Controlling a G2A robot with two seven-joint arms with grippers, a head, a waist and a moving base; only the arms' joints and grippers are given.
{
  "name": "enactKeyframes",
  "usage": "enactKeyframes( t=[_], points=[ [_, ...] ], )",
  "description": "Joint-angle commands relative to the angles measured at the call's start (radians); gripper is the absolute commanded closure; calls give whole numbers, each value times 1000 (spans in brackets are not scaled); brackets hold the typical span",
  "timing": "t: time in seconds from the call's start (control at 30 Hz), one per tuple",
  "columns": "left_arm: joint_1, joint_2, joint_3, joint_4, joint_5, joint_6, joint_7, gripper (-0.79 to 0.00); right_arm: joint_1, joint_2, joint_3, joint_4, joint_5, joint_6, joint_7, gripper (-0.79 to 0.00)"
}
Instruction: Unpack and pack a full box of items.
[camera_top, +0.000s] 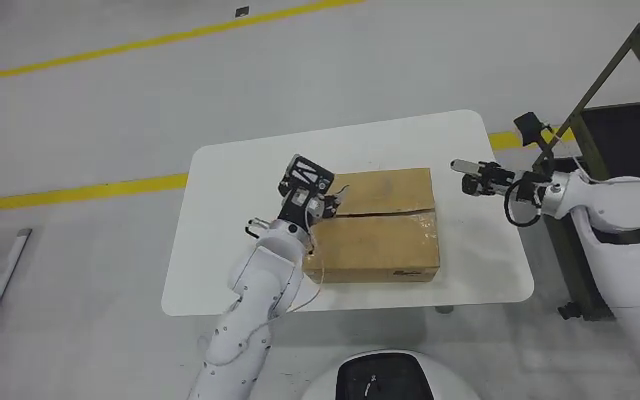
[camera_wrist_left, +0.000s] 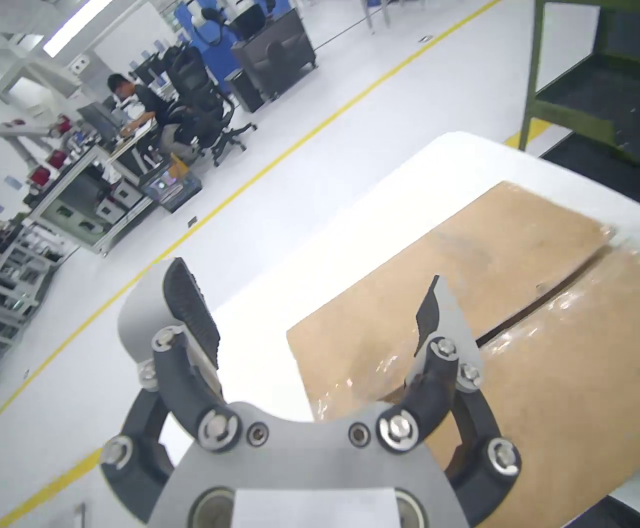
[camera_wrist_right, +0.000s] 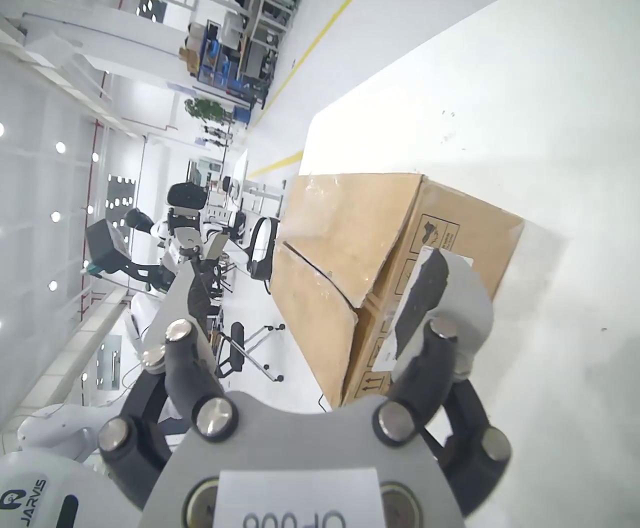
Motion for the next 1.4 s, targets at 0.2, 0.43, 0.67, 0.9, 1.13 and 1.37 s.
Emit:
enactKeyframes(
  t=[0.2, 0.43, 0.67, 0.9, 1.13, 1.37],
  points=[
    [102, 19, -130, -48, 88, 39, -79, -785, 142, -8, -138, -7, -107, 64, -19, -785],
    [119, 21, -154, -59, 78, 34, -83, -785, 183, -14, -198, -6, -161, 67, -26, -785],
    [119, 21, -154, -59, 78, 34, -83, -785, 179, -14, -200, -9, -156, 65, -27, -785],
    [119, 21, -154, -59, 78, 34, -83, -785, 226, -21, -250, 16, -152, 157, -37, -785],
    [119, 21, -154, -59, 78, 34, -83, -785, 406, -62, -445, 169, -199, 210, -4, -785],
    [119, 21, -154, -59, 78, 34, -83, -785, 560, -125, -635, 383, -239, 211, -2, -354]
  ],
)
